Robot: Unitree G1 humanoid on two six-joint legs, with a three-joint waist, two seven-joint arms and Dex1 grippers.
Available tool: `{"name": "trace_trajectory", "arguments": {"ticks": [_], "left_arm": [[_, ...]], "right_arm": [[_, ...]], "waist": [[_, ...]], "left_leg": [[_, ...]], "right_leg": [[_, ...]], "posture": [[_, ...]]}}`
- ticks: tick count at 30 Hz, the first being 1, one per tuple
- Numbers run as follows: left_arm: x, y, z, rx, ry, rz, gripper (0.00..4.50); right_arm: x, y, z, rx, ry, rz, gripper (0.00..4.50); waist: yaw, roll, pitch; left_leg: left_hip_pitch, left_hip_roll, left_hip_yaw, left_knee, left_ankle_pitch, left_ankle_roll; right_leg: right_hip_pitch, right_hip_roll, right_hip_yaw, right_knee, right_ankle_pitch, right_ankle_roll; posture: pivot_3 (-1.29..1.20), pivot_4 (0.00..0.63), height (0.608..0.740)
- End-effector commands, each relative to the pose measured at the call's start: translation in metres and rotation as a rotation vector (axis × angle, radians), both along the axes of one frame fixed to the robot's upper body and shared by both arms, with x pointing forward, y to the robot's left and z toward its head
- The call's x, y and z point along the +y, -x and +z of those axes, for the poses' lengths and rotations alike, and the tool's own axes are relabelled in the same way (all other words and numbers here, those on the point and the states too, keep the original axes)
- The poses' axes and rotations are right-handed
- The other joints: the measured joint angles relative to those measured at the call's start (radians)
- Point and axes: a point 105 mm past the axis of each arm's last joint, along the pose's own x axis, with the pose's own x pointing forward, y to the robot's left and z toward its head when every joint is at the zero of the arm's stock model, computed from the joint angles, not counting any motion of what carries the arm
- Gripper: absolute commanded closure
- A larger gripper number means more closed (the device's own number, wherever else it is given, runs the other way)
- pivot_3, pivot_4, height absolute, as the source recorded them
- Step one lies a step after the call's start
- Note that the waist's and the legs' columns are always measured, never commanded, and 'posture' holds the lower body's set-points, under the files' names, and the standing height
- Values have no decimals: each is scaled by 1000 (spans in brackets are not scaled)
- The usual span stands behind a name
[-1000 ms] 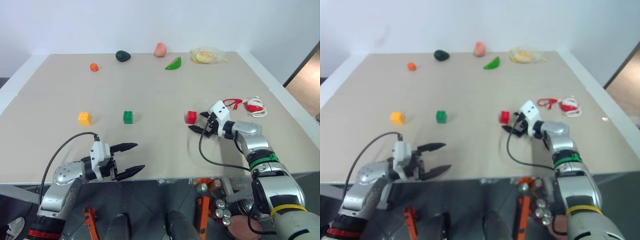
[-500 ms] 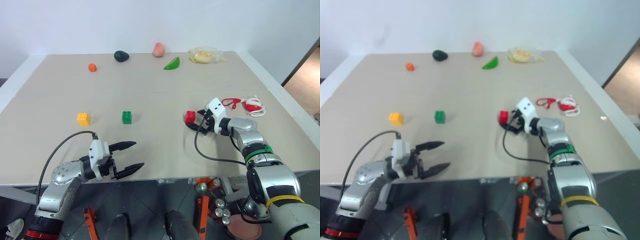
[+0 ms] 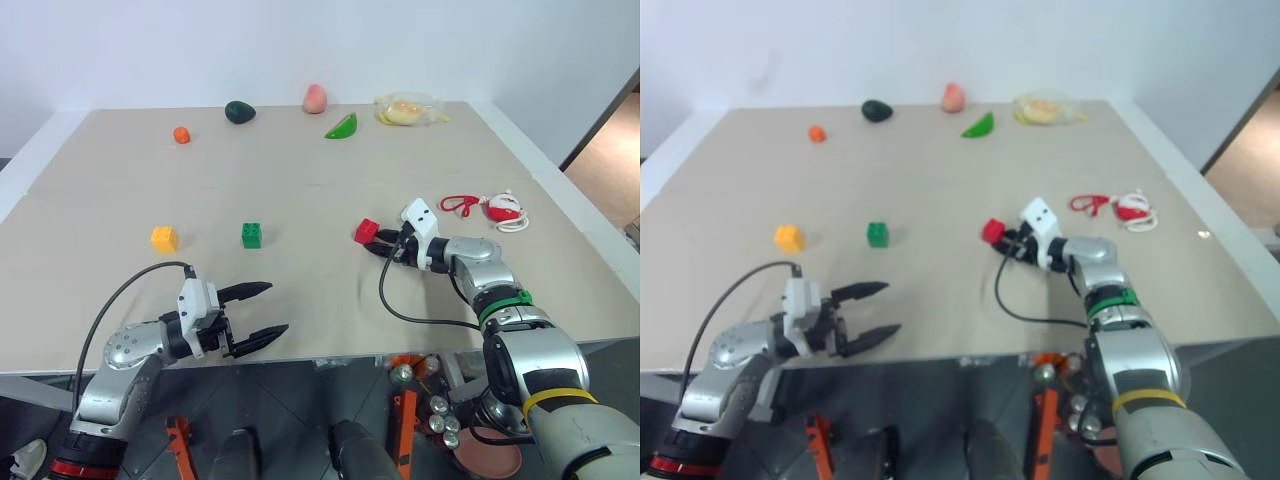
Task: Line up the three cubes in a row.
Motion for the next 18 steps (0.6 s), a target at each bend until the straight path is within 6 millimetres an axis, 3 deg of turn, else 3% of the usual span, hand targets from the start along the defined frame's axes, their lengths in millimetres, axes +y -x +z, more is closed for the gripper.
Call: {"name": "trace_trajectory", "arguments": {"ticks": [1,6,13,18], "left_arm": [[-2,0,10,-48,15,1,471],[-3,0,10,-49,19,1,471],[13,6,6,-15,-25,-39,471],[30,9,7,8,-79,-81,471]], "right_arm": [[-1,-4,21,-64,-11,16,3358],[-8,0,21,-56,-21,23,3358],[-9,56,19,44,-12,331,3358],[2,70,11,64,44,402,3358]], "waist": [[0,0,0],[0,0,0],[3,0,0],[-1,1,0]], "left_leg": [[0,0,0,0,0,0],[0,0,0,0,0,0],[-1,0,-1,-1,0,0],[0,0,0,-1,0,0]], "right_leg": [[0,0,0,0,0,0],[0,0,0,0,0,0],[0,0,-1,0,-1,1],[-1,0,0,1,-1,-1]], "posture": [[0,150,740],[0,150,740],[0,150,740],[0,150,740]]}}
